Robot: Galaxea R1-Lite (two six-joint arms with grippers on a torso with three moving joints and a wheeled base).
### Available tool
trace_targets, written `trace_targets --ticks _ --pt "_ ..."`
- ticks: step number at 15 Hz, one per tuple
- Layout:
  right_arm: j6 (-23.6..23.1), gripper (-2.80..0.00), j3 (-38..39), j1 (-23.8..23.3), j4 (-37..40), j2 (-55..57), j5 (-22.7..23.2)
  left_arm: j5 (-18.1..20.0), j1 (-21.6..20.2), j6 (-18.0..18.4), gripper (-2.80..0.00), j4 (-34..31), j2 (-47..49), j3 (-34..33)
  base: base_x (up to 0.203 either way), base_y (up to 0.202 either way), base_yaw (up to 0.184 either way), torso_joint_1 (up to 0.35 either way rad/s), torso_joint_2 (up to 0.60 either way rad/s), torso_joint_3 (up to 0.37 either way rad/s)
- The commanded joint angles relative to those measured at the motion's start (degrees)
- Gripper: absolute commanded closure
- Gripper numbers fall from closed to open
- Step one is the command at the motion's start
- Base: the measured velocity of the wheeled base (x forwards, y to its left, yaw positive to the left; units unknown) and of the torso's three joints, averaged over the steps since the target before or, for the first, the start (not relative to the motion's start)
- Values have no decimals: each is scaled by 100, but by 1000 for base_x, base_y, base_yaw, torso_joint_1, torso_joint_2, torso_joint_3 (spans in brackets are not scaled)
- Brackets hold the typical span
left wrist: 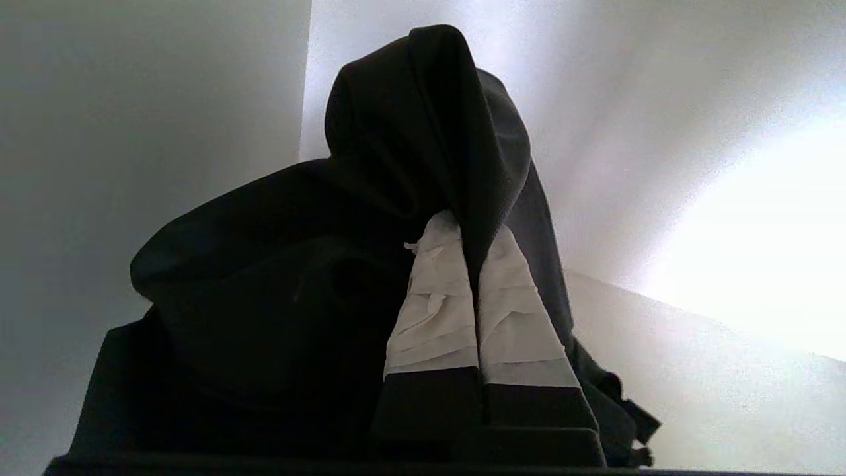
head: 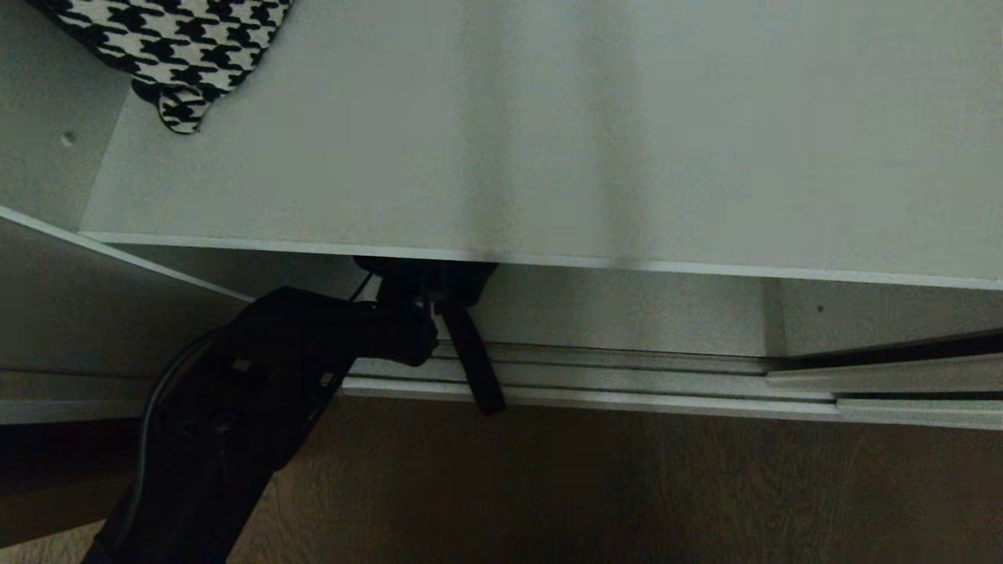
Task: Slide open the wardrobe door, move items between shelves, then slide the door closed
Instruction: Place the bag on the lower shelf
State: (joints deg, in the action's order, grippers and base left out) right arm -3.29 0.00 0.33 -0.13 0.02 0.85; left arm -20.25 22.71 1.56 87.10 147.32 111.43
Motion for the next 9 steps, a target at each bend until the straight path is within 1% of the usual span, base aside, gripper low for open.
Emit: trace_targets --ticks 1,9 --pt "-5 0 9 2 -4 -20 3 -14 11 23 0 56 -56 87 0 0 0 0 0 0" --pt "-5 0 0 2 -4 -20 3 -140 49 11 0 56 -523 97 0 0 0 0 0 0"
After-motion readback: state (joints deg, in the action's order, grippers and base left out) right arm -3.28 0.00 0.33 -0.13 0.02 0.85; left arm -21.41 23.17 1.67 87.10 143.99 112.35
